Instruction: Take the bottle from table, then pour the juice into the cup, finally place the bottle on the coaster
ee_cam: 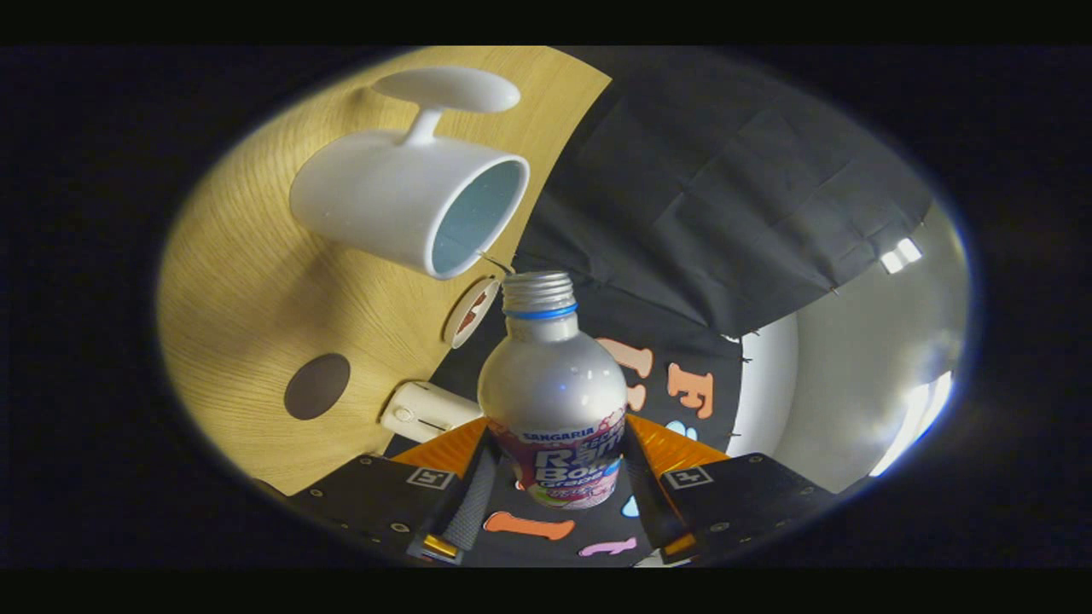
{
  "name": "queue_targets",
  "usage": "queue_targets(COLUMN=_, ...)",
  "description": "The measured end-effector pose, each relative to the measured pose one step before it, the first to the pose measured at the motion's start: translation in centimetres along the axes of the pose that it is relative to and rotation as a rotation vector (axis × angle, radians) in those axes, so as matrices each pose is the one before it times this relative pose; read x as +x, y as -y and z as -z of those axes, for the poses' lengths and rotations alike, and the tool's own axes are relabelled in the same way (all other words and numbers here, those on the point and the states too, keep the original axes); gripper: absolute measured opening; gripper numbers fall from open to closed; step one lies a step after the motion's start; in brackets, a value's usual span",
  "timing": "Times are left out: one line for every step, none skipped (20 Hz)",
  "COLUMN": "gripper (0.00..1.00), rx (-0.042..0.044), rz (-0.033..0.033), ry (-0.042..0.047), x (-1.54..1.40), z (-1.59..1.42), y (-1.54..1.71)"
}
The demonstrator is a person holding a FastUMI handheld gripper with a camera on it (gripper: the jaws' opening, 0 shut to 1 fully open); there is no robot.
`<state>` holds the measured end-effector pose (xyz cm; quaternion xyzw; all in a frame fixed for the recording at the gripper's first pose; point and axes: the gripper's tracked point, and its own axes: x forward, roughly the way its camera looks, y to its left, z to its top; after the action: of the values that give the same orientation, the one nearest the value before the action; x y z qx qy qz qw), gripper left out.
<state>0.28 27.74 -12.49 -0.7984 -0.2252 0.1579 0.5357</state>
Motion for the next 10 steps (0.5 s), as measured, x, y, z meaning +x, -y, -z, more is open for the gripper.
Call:
queue_targets(gripper=0.74, rx=-0.00162, rz=0.00215, ry=0.00591, x=0.065, z=-0.070, y=0.074)
queue_targets(gripper=0.74, rx=-0.00361, rz=0.00090, ry=0.00268, x=0.029, z=-0.050, y=0.047)
queue_targets(gripper=0.74, rx=-0.00311, rz=0.00245, ry=0.00225, x=-0.053, z=-0.059, y=0.080)
queue_targets(gripper=0.73, rx=-0.00145, rz=-0.00023, ry=0.00292, x=0.032, z=-0.025, y=-0.057)
queue_targets(gripper=0.74, rx=-0.00261, rz=0.00232, ry=0.00431, x=-0.006, z=-0.123, y=0.054)
queue_targets(gripper=0.74, rx=-0.00078, rz=0.00125, ry=0.00203, x=0.114, z=0.023, y=0.040)
queue_targets(gripper=0.74, rx=0.00046, rz=-0.00161, ry=0.00150, x=0.053, z=0.009, y=-0.025)
queue_targets(gripper=0.74, rx=0.00125, rz=-0.00244, ry=0.00284, x=0.012, z=-0.087, y=0.020)
queue_targets(gripper=0.74, rx=-0.00029, rz=-0.00478, ry=0.00282, x=0.005, z=-0.081, y=-0.059)
queue_targets(gripper=0.74, rx=-0.00176, rz=-0.00312, ry=0.00130, x=-0.089, z=-0.099, y=0.098)
